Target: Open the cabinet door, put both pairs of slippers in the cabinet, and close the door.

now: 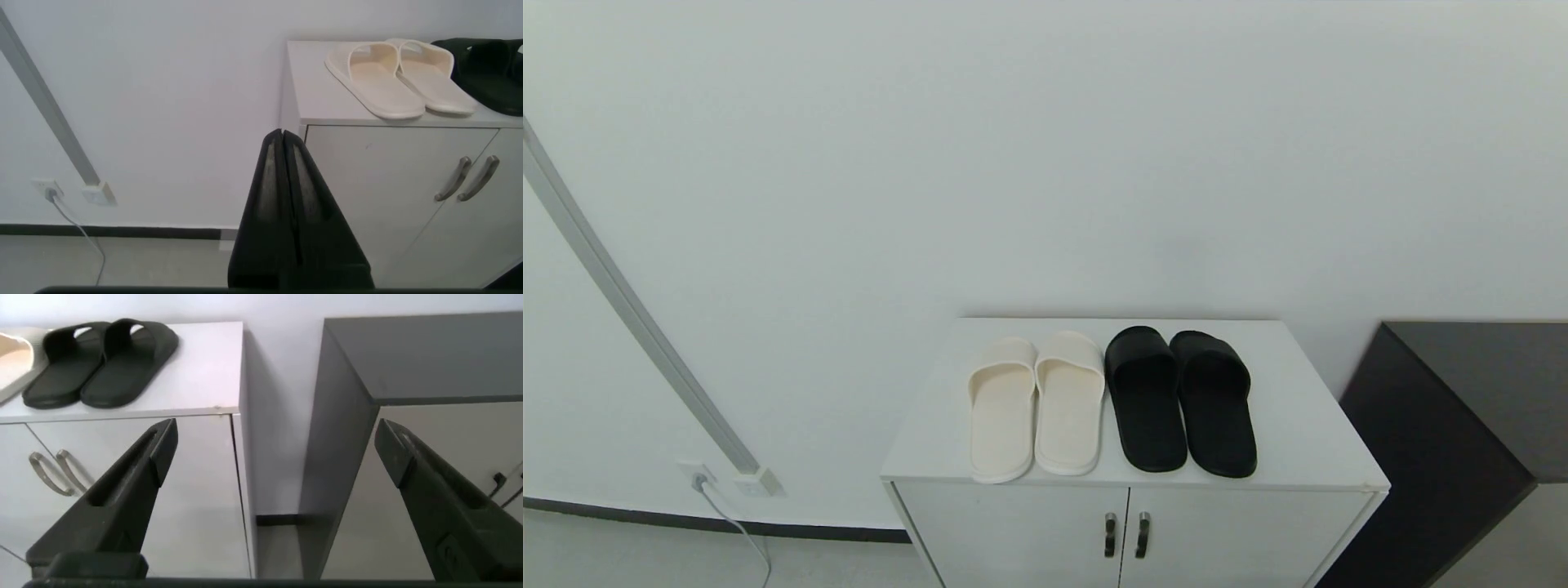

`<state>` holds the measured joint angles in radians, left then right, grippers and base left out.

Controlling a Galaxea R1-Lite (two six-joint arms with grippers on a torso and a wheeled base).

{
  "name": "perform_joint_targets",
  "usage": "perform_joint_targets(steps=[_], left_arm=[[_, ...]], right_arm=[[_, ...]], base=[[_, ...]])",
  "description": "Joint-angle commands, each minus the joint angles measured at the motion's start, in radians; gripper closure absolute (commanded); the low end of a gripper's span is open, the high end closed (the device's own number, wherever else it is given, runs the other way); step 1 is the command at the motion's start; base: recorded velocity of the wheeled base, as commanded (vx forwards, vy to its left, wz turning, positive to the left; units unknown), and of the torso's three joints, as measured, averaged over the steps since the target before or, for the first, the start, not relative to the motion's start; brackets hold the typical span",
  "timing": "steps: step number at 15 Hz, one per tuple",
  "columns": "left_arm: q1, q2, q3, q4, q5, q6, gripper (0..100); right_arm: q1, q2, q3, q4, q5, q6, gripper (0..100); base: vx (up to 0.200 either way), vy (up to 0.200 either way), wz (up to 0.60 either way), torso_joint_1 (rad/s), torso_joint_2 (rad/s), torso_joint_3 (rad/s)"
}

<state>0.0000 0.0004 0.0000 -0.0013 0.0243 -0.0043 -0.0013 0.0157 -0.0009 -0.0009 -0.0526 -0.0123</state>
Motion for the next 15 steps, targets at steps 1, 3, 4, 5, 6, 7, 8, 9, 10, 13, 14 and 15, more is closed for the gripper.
perform_joint_targets(steps=[1, 3, 4, 5, 6, 7, 8, 9, 10, 13, 14, 15], left_arm=[[0.000, 0.000, 0.000, 0.000, 0.000, 0.000, 100], [0.000, 0.000, 0.000, 0.000, 0.000, 0.004, 100], [0.000, 0.000, 0.000, 0.000, 0.000, 0.004, 100], [0.000, 0.000, 0.000, 0.000, 0.000, 0.004, 100], [0.000, 0.000, 0.000, 0.000, -0.001, 0.006, 100], [0.000, 0.000, 0.000, 0.000, -0.001, 0.010, 100], [0.000, 0.000, 0.000, 0.000, -0.001, 0.012, 100], [0.000, 0.000, 0.000, 0.001, -0.001, 0.012, 100], [0.000, 0.000, 0.000, 0.000, -0.001, 0.012, 100], [0.000, 0.000, 0.000, 0.001, -0.001, 0.012, 100], [0.000, 0.000, 0.000, 0.001, -0.001, 0.012, 100], [0.000, 0.000, 0.000, 0.001, -0.001, 0.012, 100]], right_arm=[[0.001, 0.044, 0.001, -0.004, 0.005, -0.003, 0], [0.033, 0.148, -0.197, -0.054, 0.017, 0.153, 0], [0.049, 0.227, -0.303, -0.037, 0.037, 0.227, 0], [0.050, 0.343, -0.306, -0.019, 0.103, 0.192, 0], [0.053, 0.429, -0.304, -0.024, 0.151, 0.170, 0], [0.069, 0.584, -0.318, -0.068, 0.174, 0.175, 0], [0.086, 0.690, -0.323, -0.148, 0.171, 0.175, 0], [0.156, 0.845, -0.323, -0.321, 0.135, 0.175, 0], [0.261, 0.945, -0.330, -0.398, 0.031, 0.186, 0], [0.687, 1.158, -0.412, -0.473, -0.382, 0.327, 0], [0.733, 1.225, -0.456, -0.476, -0.431, 0.350, 0], [0.758, 1.270, -0.492, -0.476, -0.440, 0.353, 0]], base=[[0.000, 0.000, 0.00, 0.000, 0.00, 0.000], [0.000, 0.000, 0.00, 0.000, 0.00, 0.000], [0.000, 0.000, 0.00, 0.000, 0.00, 0.000], [0.000, 0.000, 0.00, 0.000, 0.00, 0.000], [0.000, 0.000, 0.00, 0.000, 0.00, 0.000], [0.000, 0.000, 0.00, 0.000, 0.00, 0.000], [0.000, 0.000, 0.00, 0.000, 0.00, 0.000], [0.000, 0.000, 0.00, 0.000, 0.00, 0.000], [0.000, 0.000, 0.00, 0.000, 0.00, 0.000], [0.000, 0.000, 0.00, 0.000, 0.00, 0.000], [0.000, 0.000, 0.00, 0.000, 0.00, 0.000], [0.000, 0.000, 0.00, 0.000, 0.00, 0.000]])
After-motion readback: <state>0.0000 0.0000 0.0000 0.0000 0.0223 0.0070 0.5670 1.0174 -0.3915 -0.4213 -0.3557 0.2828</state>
